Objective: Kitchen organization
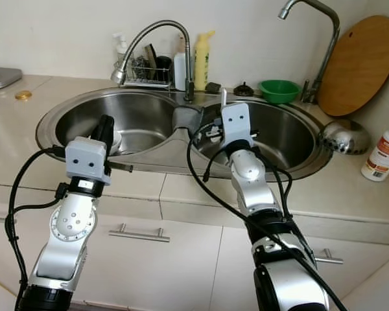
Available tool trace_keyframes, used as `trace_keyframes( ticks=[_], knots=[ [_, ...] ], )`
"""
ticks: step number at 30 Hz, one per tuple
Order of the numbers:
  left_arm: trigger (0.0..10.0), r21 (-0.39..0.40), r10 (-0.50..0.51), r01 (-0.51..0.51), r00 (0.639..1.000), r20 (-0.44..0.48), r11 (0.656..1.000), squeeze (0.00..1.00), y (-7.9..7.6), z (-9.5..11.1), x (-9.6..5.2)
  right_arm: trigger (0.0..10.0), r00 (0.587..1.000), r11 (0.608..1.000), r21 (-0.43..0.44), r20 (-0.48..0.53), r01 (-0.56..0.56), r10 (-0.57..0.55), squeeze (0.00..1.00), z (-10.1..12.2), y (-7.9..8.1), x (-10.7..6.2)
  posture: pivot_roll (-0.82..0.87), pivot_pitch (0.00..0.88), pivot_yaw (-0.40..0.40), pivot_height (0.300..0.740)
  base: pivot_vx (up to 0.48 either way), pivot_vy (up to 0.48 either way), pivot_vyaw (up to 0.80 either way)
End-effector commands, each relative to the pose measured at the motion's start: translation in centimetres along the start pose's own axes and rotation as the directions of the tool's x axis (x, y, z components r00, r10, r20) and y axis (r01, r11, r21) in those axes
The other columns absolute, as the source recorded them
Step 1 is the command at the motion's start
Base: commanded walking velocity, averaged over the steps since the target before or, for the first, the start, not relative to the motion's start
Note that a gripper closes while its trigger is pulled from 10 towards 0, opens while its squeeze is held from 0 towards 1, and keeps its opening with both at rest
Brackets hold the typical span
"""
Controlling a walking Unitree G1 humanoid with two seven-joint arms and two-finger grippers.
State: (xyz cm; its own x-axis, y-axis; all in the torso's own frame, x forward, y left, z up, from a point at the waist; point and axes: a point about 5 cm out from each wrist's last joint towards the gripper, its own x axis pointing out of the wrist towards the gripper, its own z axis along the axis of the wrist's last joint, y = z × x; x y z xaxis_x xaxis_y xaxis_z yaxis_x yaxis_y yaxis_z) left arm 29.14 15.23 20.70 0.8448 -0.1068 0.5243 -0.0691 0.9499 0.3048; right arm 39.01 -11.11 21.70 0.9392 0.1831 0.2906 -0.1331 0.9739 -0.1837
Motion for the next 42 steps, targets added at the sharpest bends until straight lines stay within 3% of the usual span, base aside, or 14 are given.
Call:
trace_keyframes(
  ticks=[1, 17, 23, 27, 31, 33, 42],
  knots=[
    [10.0, -0.010, -0.001, 0.001, 1.000, 0.027, 1.000, 0.00, 0.0, 0.6, 0.1, 10.0, 1.000, 1.000, -0.020, 0.001, -0.003, 0.003, 0.00, 0.4, 0.1, 0.5, -0.01, 0.000, -0.043, 0.740, 0.292, 0.000, 0.00],
    [10.0, -0.018, -0.007, 0.007, 1.000, 0.019, 1.000, 0.00, -0.3, 0.5, 0.0, 10.0, 0.993, 0.997, -0.076, -0.116, -0.024, 0.015, 0.00, -1.3, 0.2, 0.6, -0.01, 0.000, -0.046, 0.740, 0.290, 0.000, 0.00],
    [10.0, -0.019, -0.013, 0.013, 1.000, 0.011, 1.000, 0.00, -0.5, 0.3, -0.1, 10.0, 0.985, 0.995, -0.090, -0.168, -0.043, 0.028, 0.00, -1.9, 0.2, 0.7, -0.01, 0.000, -0.049, 0.740, 0.000, 0.000, 0.00],
    [10.0, -0.013, -0.022, 0.022, 1.000, 0.015, 1.000, 0.00, -0.8, 0.4, -0.1, 10.0, 0.960, 0.989, -0.099, -0.267, -0.111, 0.081, 0.00, -3.2, 0.6, 0.4, -0.01, 0.000, -0.049, 0.740, 0.000, 0.000, 0.00],
    [10.0, -0.014, -0.023, 0.023, 1.000, 0.013, 1.000, 0.00, -0.8, 0.3, -0.1, 10.0, 0.948, 0.984, -0.109, -0.302, -0.139, 0.101, 0.00, -3.7, 0.9, 0.3, -0.01, 0.000, -0.048, 0.740, 0.000, 0.000, 0.00],
    [10.0, -0.011, -0.028, 0.028, 1.000, 0.009, 1.000, 0.00, -1.0, 0.2, -0.1, 10.0, 0.918, 0.975, -0.111, -0.370, -0.194, 0.141, 0.00, -4.5, 1.4, 0.1, -0.01, 0.000, -0.044, 0.740, 0.000, 0.000, 0.00],
    [10.0, -0.017, -0.042, 0.042, 0.999, 0.009, 0.999, 0.00, -1.4, 0.1, 0.1, 10.0, 0.850, 0.945, -0.140, -0.490, -0.297, 0.195, 0.00, -5.9, 2.5, -0.5, -0.01, 0.000, -0.042, 0.740, 0.000, 0.000, 0.00]
  ],
)
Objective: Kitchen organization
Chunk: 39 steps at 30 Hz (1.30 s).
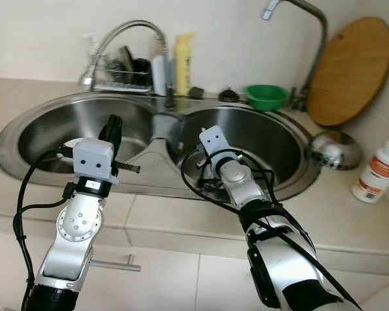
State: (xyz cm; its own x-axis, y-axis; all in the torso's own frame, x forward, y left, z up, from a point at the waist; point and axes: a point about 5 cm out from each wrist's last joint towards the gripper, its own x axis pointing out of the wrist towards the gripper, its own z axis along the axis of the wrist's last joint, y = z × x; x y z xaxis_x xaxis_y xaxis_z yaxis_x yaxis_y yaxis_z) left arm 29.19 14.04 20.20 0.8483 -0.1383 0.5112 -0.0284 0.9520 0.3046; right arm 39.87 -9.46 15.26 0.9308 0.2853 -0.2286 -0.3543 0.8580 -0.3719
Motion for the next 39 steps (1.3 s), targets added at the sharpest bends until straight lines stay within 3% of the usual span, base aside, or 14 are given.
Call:
trace_keyframes(
  ticks=[1, 12, 13, 20, 29, 30, 33, 38, 39],
  knots=[
    [10.0, 0.005, -0.009, 0.009, 1.000, 0.012, 1.000, 0.00, -0.2, 0.2, 0.3, 10.0, 0.999, 1.000, -0.021, -0.034, -0.009, 0.008, 0.00, 0.0, -0.1, 0.1, -0.01, 0.000, -0.044, 0.740, 0.000, 0.000, 0.00],
    [10.0, 0.004, -0.017, 0.017, 1.000, 0.004, 1.000, 0.00, -0.3, 0.0, 0.1, 10.0, 0.996, 0.999, 0.048, -0.089, 0.016, -0.012, 0.00, 0.1, -0.7, 0.2, 0.00, 0.000, -0.049, 0.740, 0.000, 0.000, 0.00],
    [10.0, 0.003, -0.017, 0.017, 1.000, 0.005, 1.000, 0.00, -0.4, 0.0, 0.1, 10.0, 0.996, 0.998, 0.064, -0.087, 0.024, -0.018, 1.00, 0.1, -0.9, 0.2, 0.00, 0.000, -0.051, 0.740, 0.000, 0.000, 0.00],
    [10.0, -0.001, -0.009, 0.009, 1.000, -0.007, 1.000, 0.00, -0.4, -0.2, 0.1, 10.0, 0.997, 0.983, 0.165, -0.009, 0.075, -0.074, 1.00, 1.3, -2.2, 0.2, 0.00, 0.000, -0.051, 0.740, 0.000, 0.000, 0.00],
    [10.0, -0.015, -0.009, 0.009, 1.000, -0.017, 1.000, 0.00, -0.5, -0.4, 0.0, 10.0, 0.990, 0.968, 0.229, 0.074, 0.102, -0.121, 1.00, 2.1, -2.7, 0.0, -0.01, 0.000, -0.046, 0.740, 0.000, 0.000, 0.00],
    [10.0, -0.020, -0.009, 0.009, 1.000, -0.018, 1.000, 0.00, -0.5, -0.4, -0.1, 10.0, 0.979, 0.952, 0.284, 0.136, 0.110, -0.154, 1.00, 2.8, -3.1, -0.1, -0.01, 0.000, -0.047, 0.740, 0.000, 0.000, 0.00],
    [10.0, -0.025, -0.007, 0.007, 1.000, -0.019, 1.000, 0.00, -0.5, -0.4, -0.1, 10.0, 0.967, 0.942, 0.317, 0.181, 0.113, -0.177, 1.00, 3.3, -3.3, -0.2, -0.01, 0.000, -0.049, 0.740, 0.000, 0.000, 0.00],
    [10.0, -0.041, -0.001, 0.000, 1.000, -0.031, 0.999, 0.00, -0.4, -0.5, -0.4, 10.0, 0.890, 0.895, 0.394, 0.304, 0.207, -0.340, 1.00, 4.3, -4.8, -1.3, -0.01, 0.000, -0.051, 0.740, 0.000, 0.000, 0.00],
    [10.0, -0.041, -0.001, 0.000, 0.999, -0.035, 0.999, 0.00, -0.3, -0.5, -0.4, 10.0, 0.861, 0.891, 0.397, 0.351, 0.221, -0.369, 0.00, 4.4, -5.0, -1.9, -0.01, 0.000, -0.048, 0.740, 0.000, 0.255, 0.00]
  ],
)
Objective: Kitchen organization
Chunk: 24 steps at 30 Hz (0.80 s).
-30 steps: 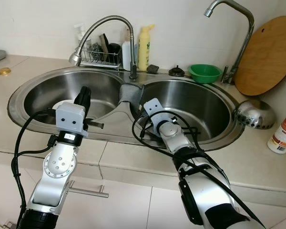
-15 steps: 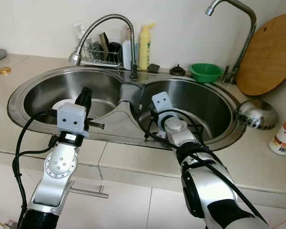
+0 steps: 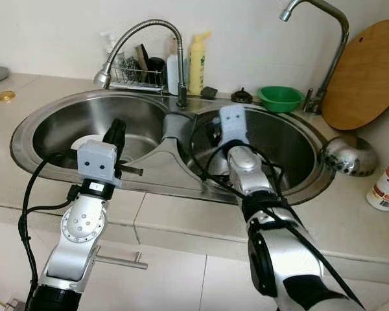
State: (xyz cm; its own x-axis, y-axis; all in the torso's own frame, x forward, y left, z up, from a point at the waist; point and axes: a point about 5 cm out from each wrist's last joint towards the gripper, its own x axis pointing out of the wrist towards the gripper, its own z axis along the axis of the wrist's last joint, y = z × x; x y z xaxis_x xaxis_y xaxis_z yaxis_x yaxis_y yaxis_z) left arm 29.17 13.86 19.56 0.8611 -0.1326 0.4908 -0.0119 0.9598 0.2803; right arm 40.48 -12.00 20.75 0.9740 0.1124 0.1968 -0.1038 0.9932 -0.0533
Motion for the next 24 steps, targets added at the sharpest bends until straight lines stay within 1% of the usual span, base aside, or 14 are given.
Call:
trace_keyframes(
  ticks=[1, 2, 5, 6, 7, 8, 9, 10, 12, 17, 21, 24],
  knots=[
    [10.0, -0.011, 0.000, 0.000, 1.000, -0.013, 1.000, 0.00, 0.0, -0.1, -0.2, 10.0, 0.994, 0.999, 0.021, 0.101, 0.043, -0.045, 0.00, 1.0, -0.5, -0.4, -0.01, 0.000, -0.048, 0.740, 0.000, 0.255, 0.00],
    [10.0, -0.011, 0.000, 0.000, 1.000, -0.011, 1.000, 0.00, 0.0, 0.0, -0.3, 10.0, 0.980, 0.997, 0.041, 0.182, 0.067, -0.074, 0.00, 1.6, -0.9, -1.1, -0.01, 0.000, -0.045, 0.740, 0.000, 0.000, 0.00],
    [10.0, -0.013, -0.003, 0.003, 1.000, -0.005, 1.000, 0.00, 0.0, 0.1, -0.3, 10.0, 0.969, 0.995, 0.065, 0.230, 0.076, -0.089, 0.00, 2.0, -1.0, -1.7, -0.02, 0.000, -0.042, 0.740, 0.000, 0.000, 0.00],
    [10.0, -0.014, -0.004, 0.004, 1.000, -0.004, 1.000, 0.00, 0.0, 0.1, -0.2, 10.0, 0.956, 0.994, 0.074, 0.276, 0.076, -0.094, 0.00, 2.6, -0.9, -2.1, -0.02, 0.000, -0.038, 0.740, 0.000, 0.000, 0.00],
    [10.0, -0.014, -0.004, 0.004, 1.000, -0.004, 1.000, 0.00, 0.0, 0.1, -0.2, 10.0, 0.956, 0.994, 0.074, 0.276, 0.076, -0.094, 0.00, 2.6, -0.9, -2.1, -0.02, 0.000, -0.038, 0.740, 0.000, 0.000, 0.00],
    [10.0, -0.014, -0.005, 0.005, 1.000, -0.003, 1.000, 0.00, 0.1, 0.1, -0.2, 10.0, 0.943, 0.994, 0.073, 0.317, 0.081, -0.100, 0.00, 3.1, -0.8, -2.5, -0.02, 0.000, -0.035, 0.740, 0.000, 0.000, 0.00],
    [10.0, -0.014, -0.006, 0.006, 1.000, -0.004, 1.000, 0.00, 0.1, 0.1, -0.1, 10.0, 0.933, 0.993, 0.083, 0.346, 0.080, -0.104, 0.00, 3.6, -0.6, -2.8, -0.02, 0.000, -0.034, 0.740, 0.000, 0.480, 0.00],
    [10.0, -0.014, -0.006, 0.006, 1.000, -0.004, 1.000, 0.00, 0.1, 0.1, -0.1, 10.0, 0.933, 0.993, 0.083, 0.346, 0.080, -0.104, 0.00, 3.6, -0.6, -2.8, -0.02, 0.000, -0.034, 0.740, 0.000, 0.480, 0.00],
    [10.0, -0.010, -0.015, 0.015, 1.000, 0.008, 1.000, 0.00, -0.1, 0.3, 0.0, 10.0, 0.916, 0.994, 0.083, 0.389, 0.074, -0.101, 0.00, 4.3, 0.0, -3.5, -0.03, 0.000, -0.032, 0.740, 0.000, 0.480, 0.00],
    [10.0, -0.009, -0.017, 0.017, 1.000, 0.012, 1.000, 0.00, 0.0, 0.4, 0.0, 10.0, 0.917, 0.997, 0.070, 0.394, 0.041, -0.066, 0.00, 4.3, 0.8, -4.3, -0.03, 0.000, -0.034, 0.740, 0.000, 0.480, 0.00],
    [10.0, -0.009, -0.013, 0.013, 1.000, 0.012, 1.000, 0.00, 0.0, 0.5, -0.1, 10.0, 0.926, 0.998, 0.065, 0.375, 0.027, -0.049, 0.00, 3.8, 1.2, -5.0, -0.03, 0.000, -0.036, 0.740, 0.000, 0.480, 0.00],
    [10.0, -0.009, -0.013, 0.013, 1.000, 0.013, 1.000, 0.00, 0.0, 0.5, -0.1, 10.0, 0.929, 0.998, 0.065, 0.367, 0.026, -0.048, 0.00, 3.6, 1.2, -5.1, -0.03, 0.000, -0.037, 0.740, 0.000, 0.480, 0.00]
  ],
)
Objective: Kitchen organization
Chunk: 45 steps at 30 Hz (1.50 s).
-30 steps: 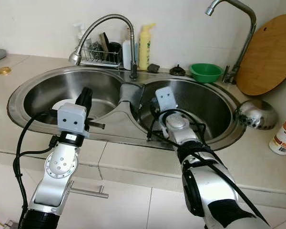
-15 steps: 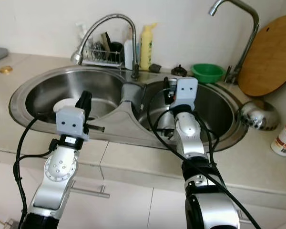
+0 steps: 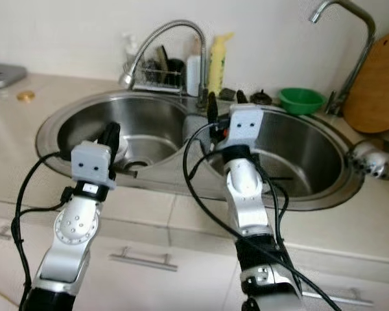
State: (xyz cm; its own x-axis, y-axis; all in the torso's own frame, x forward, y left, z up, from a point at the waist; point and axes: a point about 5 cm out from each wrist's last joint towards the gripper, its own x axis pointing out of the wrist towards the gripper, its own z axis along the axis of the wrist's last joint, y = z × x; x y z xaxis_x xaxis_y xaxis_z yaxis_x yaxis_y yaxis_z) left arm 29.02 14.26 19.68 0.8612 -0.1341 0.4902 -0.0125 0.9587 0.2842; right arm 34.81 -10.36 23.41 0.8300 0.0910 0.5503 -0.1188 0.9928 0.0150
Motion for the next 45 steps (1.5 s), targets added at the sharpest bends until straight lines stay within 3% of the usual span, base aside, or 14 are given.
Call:
trace_keyframes(
  ticks=[1, 23, 37, 40, 42, 45],
  knots=[
    [10.0, -0.014, -0.012, 0.012, 1.000, 0.014, 1.000, 0.00, -0.4, 0.4, 0.1, 10.0, 1.000, 1.000, -0.014, -0.010, 0.023, -0.023, 0.00, 0.0, -0.8, -0.4, -0.03, 0.000, -0.038, 0.740, 0.000, 0.480, 0.00],
    [10.0, -0.021, -0.012, 0.013, 1.000, 0.022, 1.000, 0.00, -0.7, 0.5, 0.1, 10.0, 0.999, 1.000, -0.027, -0.031, -0.009, 0.009, 0.00, 0.3, -0.2, -1.1, -0.03, 0.000, -0.041, 0.740, 0.000, 0.475, 0.00],
    [10.0, 0.009, -0.036, 0.035, 0.999, 0.030, 0.999, 0.00, -1.1, 0.2, -0.4, 10.0, 0.995, 0.998, -0.060, -0.101, -0.018, 0.011, 0.00, -1.2, -0.5, -3.3, -0.04, 0.000, -0.039, 0.740, 0.000, 0.000, -0.17],
    [10.0, 0.013, -0.038, 0.038, 0.999, 0.026, 0.999, 0.00, -1.1, 0.1, -0.5, 10.0, 0.995, 0.996, -0.093, -0.097, 0.001, -0.010, 0.00, -1.2, -1.0, -3.6, -0.04, 0.000, -0.038, 0.740, 0.000, 0.000, 0.00],
    [10.0, 0.022, -0.044, 0.044, 0.999, 0.015, 0.999, 0.00, -1.2, -0.1, -0.6, 10.0, 0.997, 0.982, -0.180, -0.048, 0.051, -0.061, 0.00, -0.7, -2.0, -4.0, -0.04, 0.000, -0.035, 0.740, 0.000, 0.000, 0.00],
    [10.0, 0.038, -0.062, 0.061, 0.998, 0.007, 0.997, 0.00, -1.3, -0.4, -0.7, 10.0, 0.994, 0.968, -0.232, -0.035, 0.092, -0.103, 0.00, -0.6, -3.1, -4.7, -0.05, 0.000, -0.032, 0.740, 0.000, 0.000, -0.53]
  ],
)
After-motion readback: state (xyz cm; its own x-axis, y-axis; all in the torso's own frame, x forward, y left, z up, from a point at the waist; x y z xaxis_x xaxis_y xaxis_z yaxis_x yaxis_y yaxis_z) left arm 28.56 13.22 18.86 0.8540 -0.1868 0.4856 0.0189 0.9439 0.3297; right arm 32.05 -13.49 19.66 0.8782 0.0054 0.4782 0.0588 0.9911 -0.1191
